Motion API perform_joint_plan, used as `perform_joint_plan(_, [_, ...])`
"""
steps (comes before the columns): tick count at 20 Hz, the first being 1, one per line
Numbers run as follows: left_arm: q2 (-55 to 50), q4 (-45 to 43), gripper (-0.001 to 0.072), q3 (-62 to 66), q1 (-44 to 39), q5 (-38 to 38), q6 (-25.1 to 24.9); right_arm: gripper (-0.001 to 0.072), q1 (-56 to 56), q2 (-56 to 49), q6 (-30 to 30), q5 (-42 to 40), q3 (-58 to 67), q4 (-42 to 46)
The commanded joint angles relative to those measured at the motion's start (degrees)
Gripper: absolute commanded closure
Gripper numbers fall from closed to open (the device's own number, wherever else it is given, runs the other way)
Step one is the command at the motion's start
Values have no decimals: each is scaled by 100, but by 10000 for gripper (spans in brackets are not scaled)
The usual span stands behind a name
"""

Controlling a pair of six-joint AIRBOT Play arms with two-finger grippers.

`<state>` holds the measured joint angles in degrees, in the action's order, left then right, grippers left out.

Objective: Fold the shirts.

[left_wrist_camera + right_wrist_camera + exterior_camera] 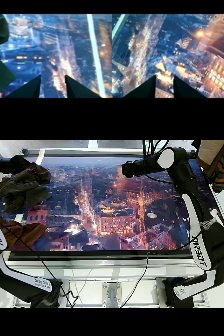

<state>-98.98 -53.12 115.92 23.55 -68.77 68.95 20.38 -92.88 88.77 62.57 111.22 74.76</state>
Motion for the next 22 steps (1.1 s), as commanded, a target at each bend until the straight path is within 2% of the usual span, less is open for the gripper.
perform_joint_plan(1, [-9,-614,233,0,149,188,2,324,7,4,15,142,-2,-22])
perform_joint_plan(2, [-9,-730,122,0,225,249,4,324,7,4,13,188,-2,-22])
perform_joint_plan(3, [-9,-868,104,0,310,293,4,324,7,2,-7,221,-2,-20])
perform_joint_plan(6, [-42,-1303,104,0,691,341,42,325,7,2,-9,225,-2,-11])
perform_joint_plan(10, [-328,-1423,104,0,1239,337,492,328,7,2,-7,225,-2,-13])
perform_joint_plan(14, [-887,-1464,89,0,1384,516,540,330,7,2,2,225,-2,-35])
perform_joint_plan(22, [-1781,-1198,95,0,1316,1784,337,331,7,2,42,208,-2,-144])
